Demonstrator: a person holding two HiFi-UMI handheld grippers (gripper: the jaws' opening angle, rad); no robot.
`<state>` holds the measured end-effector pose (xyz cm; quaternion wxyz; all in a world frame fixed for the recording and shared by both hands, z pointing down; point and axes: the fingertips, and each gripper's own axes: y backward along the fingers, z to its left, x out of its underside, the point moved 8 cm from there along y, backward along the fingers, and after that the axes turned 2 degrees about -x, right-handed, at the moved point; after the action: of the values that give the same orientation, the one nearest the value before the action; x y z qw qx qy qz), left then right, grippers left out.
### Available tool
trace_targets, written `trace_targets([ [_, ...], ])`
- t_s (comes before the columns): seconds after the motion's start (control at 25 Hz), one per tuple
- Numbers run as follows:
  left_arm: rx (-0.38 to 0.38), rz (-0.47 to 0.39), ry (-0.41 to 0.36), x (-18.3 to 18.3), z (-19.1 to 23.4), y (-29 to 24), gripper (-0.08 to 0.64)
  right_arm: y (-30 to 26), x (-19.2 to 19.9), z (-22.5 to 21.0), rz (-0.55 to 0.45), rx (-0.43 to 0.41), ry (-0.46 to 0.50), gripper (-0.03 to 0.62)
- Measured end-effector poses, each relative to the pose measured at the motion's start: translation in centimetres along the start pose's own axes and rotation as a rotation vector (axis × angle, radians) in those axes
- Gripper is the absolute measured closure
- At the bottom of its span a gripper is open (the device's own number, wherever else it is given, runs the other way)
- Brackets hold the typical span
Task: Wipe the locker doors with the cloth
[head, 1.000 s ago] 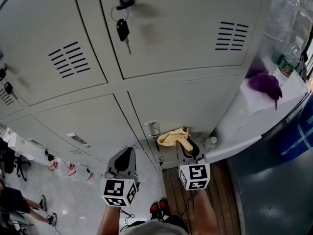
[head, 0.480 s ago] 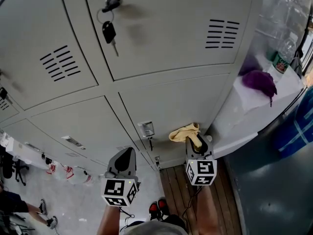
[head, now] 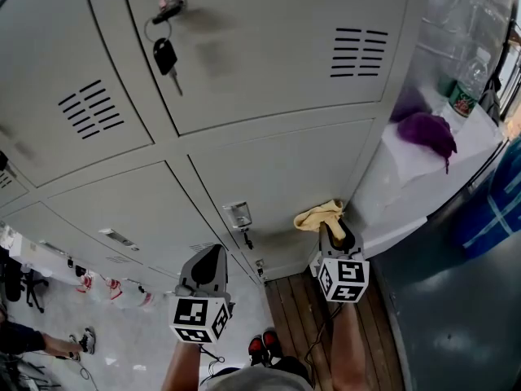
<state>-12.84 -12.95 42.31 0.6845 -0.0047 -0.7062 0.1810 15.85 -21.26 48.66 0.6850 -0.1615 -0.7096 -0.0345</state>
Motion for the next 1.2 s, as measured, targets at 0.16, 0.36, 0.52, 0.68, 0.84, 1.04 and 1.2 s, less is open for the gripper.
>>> trace_targets([
  [0.16, 0.0, 0.002, 0.0, 0.1, -0.1, 0.0, 0.537, 0.0, 0.1, -0.7, 0.003, 0.008, -0.005, 0.459],
  [0.36, -0.004, 0.003, 0.0, 0.1, -0.3, 0.1, 0.537, 0.0, 0.2, -0.7, 0.001, 0.004, -0.009, 0.459],
  [0.52, 0.006, -0.003, 0.0, 0.1, -0.5, 0.2, 0.537, 0.0, 0.1, -0.7, 0.0, -0.003, -0.006, 0.459],
  [0.68, 0.011, -0.009, -0.002, 0.0, -1.0, 0.5, 0.537, 0.9, 0.2, -0.2, -0.028, -0.028, -0.006, 0.459],
  [0.84, 0.016, -0.008, -0.005, 0.2, -1.4, 0.6, 0.537, 3.0, 0.6, 0.7, -0.084, -0.054, -0.044, 0.459],
  [1.04, 0.01, -0.003, -0.006, 0.8, -1.5, 0.7, 0.537, 4.0, 1.1, 3.1, -0.082, -0.127, -0.046, 0.459],
  [1.2, 0.002, 0.005, 0.003, 1.2, -1.5, 1.0, 0.537, 3.7, 1.6, 5.5, -0.065, -0.199, -0.029, 0.459],
])
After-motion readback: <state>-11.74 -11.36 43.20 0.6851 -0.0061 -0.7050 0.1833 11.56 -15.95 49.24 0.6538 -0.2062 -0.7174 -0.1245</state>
